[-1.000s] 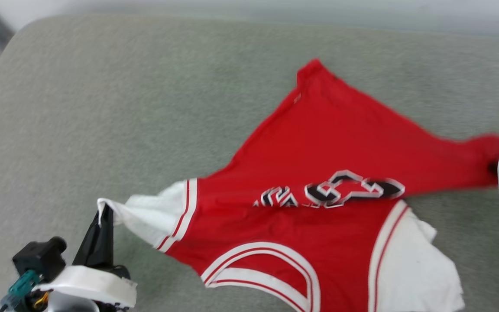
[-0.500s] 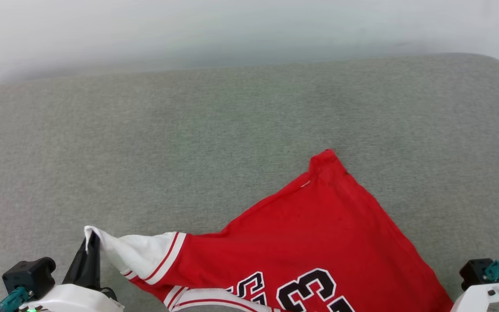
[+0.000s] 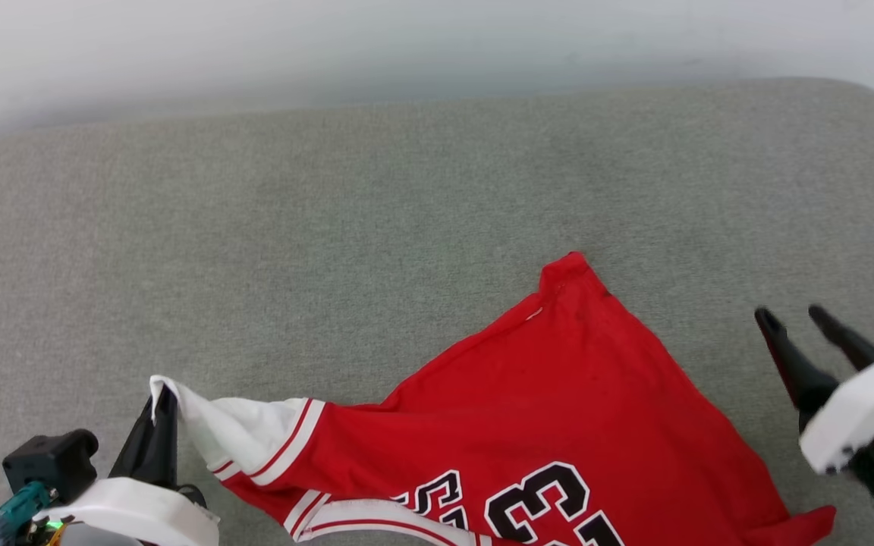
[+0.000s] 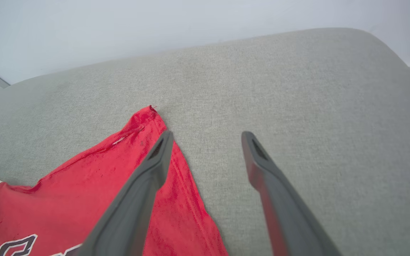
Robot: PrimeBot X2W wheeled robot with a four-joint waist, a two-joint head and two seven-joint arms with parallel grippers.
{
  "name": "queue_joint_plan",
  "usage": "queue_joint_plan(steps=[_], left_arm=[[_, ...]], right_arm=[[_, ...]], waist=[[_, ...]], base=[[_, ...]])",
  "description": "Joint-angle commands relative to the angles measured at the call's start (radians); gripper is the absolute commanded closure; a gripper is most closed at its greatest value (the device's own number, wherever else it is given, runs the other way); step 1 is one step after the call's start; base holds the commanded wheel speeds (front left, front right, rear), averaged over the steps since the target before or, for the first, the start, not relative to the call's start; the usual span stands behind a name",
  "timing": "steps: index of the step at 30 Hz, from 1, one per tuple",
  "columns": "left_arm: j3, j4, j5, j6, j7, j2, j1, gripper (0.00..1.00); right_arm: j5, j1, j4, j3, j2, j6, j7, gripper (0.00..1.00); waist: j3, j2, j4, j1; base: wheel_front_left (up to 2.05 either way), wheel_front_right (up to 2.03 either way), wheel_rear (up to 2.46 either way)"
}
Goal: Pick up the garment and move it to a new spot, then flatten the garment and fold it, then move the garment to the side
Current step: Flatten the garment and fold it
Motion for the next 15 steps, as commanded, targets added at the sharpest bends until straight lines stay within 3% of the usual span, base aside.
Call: queue_joint_plan(steps=[1, 4, 8, 15], left_arm=[[-0.001, -0.005, 0.006, 0.004, 0.004, 0.002, -0.015, 1.0], [-0.012, -0.015, 0.013, 0.0, 0.007, 0.0, -0.048, 1.0], [-0.036, -0.023, 0.027, -0.013, 0.006, -0.01, -0.1, 1.0], [-0.078, -0.026, 0.045, -0.042, -0.017, -0.038, -0.19, 1.0]], right_arm=[[0.003, -0.033, 0.018, 0.009, -0.013, -0.001, -0.008, 0.0], [0.017, -0.143, 0.086, 0.058, -0.047, -0.001, 0.016, 0.0], [0.036, -0.282, 0.19, 0.133, -0.1, -0.001, 0.141, 0.0], [0.058, -0.487, 0.323, 0.234, -0.114, -0.001, 0.36, 0.0]], waist=[[0.012, 0.0, 0.006, 0.0002], [0.043, 0.0, 0.022, 0.0002], [0.096, 0.0, 0.059, 0.0002], [0.176, 0.0, 0.13, 0.0002]], base=[[0.0, 0.0, 0.0], [0.0, 0.0, 0.0], [0.0, 0.0, 0.0], [0.0, 0.0, 0.0]])
